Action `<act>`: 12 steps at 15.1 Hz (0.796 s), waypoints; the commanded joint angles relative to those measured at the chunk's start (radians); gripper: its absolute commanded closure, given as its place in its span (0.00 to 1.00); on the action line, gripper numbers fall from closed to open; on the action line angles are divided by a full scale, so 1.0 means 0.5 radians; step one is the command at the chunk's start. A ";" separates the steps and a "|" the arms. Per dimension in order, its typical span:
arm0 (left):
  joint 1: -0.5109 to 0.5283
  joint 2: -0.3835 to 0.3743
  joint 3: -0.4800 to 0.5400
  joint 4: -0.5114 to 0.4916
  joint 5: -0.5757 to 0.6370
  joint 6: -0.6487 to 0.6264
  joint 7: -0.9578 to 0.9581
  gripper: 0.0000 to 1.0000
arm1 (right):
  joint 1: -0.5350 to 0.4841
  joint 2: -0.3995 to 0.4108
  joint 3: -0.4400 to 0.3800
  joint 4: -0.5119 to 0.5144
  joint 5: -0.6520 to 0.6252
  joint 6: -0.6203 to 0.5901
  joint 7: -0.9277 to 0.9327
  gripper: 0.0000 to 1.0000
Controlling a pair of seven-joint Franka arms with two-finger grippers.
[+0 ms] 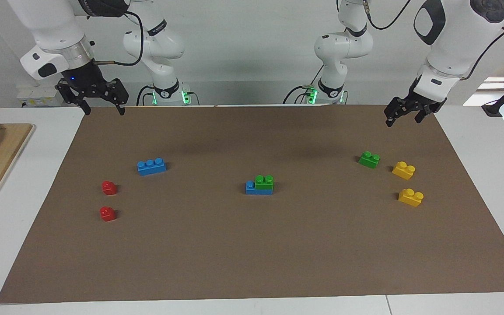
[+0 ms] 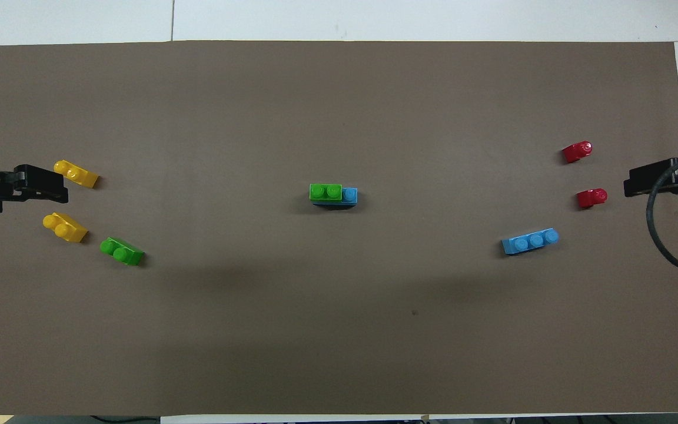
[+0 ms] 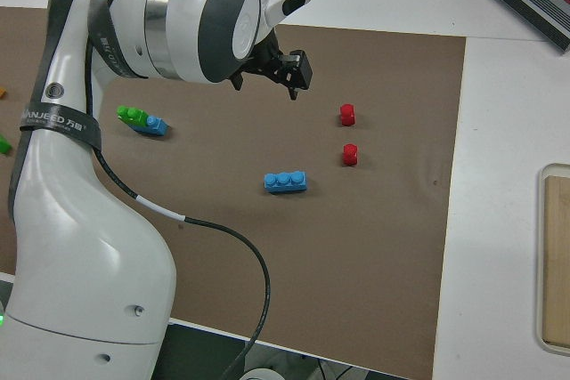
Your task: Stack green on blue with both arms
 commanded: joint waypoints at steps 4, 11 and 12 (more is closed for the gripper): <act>0.009 -0.029 0.012 -0.011 -0.046 0.033 -0.041 0.00 | -0.005 -0.027 0.006 -0.043 -0.039 -0.007 -0.063 0.03; -0.009 -0.035 0.012 -0.020 -0.046 0.036 -0.038 0.00 | -0.005 -0.033 0.006 -0.058 -0.036 -0.022 -0.051 0.00; -0.009 -0.035 0.012 -0.023 -0.046 0.039 -0.038 0.00 | -0.008 -0.033 0.006 -0.055 -0.027 -0.025 -0.051 0.00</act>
